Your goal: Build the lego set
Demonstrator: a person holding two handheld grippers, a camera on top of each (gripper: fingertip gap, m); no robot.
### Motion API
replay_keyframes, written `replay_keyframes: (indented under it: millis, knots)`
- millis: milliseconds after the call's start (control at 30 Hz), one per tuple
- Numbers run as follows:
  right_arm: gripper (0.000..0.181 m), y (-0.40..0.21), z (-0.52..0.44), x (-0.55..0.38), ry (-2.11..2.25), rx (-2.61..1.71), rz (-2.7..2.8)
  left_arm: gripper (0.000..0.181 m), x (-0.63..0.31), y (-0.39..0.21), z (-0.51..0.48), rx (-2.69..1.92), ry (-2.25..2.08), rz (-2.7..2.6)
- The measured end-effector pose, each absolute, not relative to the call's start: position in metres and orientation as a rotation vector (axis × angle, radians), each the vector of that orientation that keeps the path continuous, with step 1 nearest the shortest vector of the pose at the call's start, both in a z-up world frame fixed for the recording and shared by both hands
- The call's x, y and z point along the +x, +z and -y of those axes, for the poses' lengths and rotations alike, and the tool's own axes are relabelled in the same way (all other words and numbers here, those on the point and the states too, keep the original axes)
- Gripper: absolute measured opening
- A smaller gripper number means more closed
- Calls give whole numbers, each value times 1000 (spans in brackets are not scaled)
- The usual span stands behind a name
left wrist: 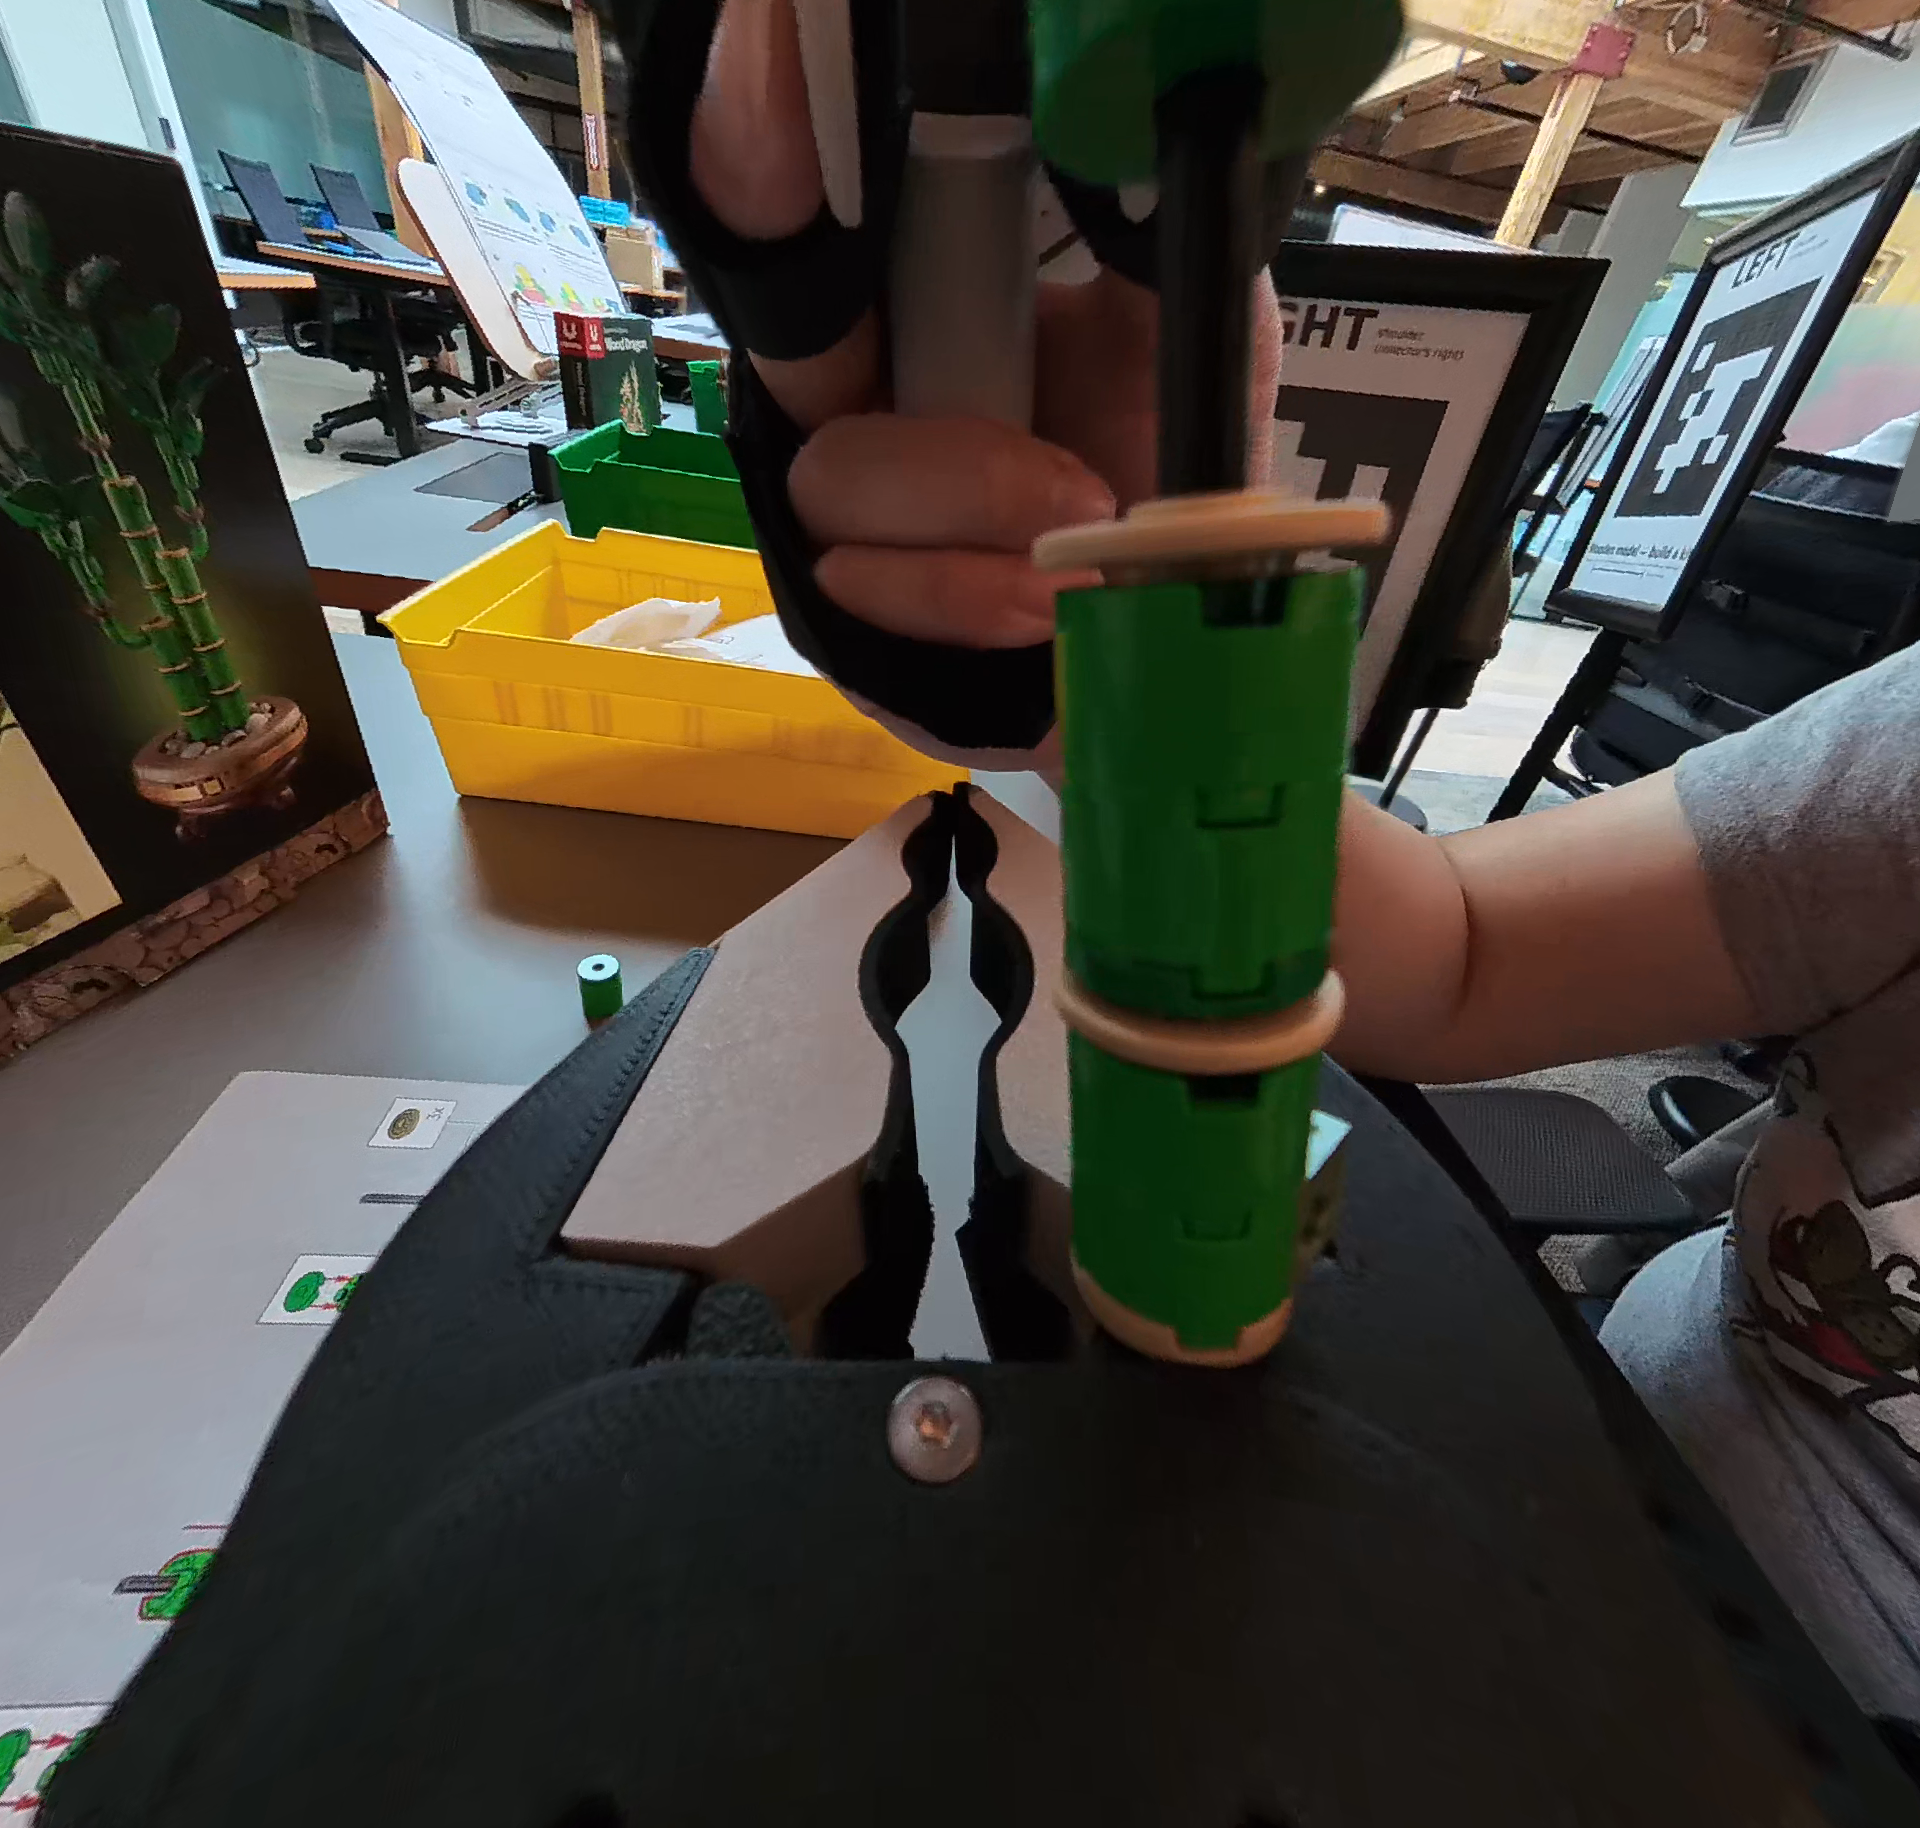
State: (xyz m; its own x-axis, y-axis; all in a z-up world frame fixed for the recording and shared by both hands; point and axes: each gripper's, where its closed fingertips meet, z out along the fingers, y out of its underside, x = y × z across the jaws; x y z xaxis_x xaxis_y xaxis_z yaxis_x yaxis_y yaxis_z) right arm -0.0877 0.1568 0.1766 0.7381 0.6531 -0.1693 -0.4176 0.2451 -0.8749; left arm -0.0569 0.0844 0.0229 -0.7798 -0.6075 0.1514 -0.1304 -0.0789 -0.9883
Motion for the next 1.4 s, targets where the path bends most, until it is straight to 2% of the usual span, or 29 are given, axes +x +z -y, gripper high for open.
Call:
replay_keyframes:
  millis: [600,667,800,900,933,967,1067,1267,1333,1400]
  knots:
    - [14,173,-156,-83,790,-1156,231,0,-62,10,-83,-843,-1922,-2005]
    - [14,175,-156,-83,792,-1147,226,16,-60,5,-86,-870,-1924,-2023]
    - [14,181,-150,-77,762,-1115,209,31,-59,-2,-107,-891,-1934,-2001]
    - [14,178,-150,-72,733,-1147,210,56,-63,7,-130,-914,-1953,-1966]
    - [14,174,-153,-72,708,-1171,214,60,-67,11,-137,-908,-1942,-1965]
    - [14,174,-154,-72,697,-1173,221,55,-70,13,-144,-903,-1891,-1968]
    - [14,178,-148,-73,753,-1149,236,65,-83,23,-142,-818,-1777,-2016]
    - [14,181,-144,-70,741,-1144,228,63,-94,-13,-143,-832,-1425,-2258]
    - [14,175,-149,-72,718,-1176,235,58,-97,-9,-153,-869,-1501,-2227]
    - [14,165,-158,-76,674,-1227,256,52,-99,24,-159,-885,-1717,-2087]
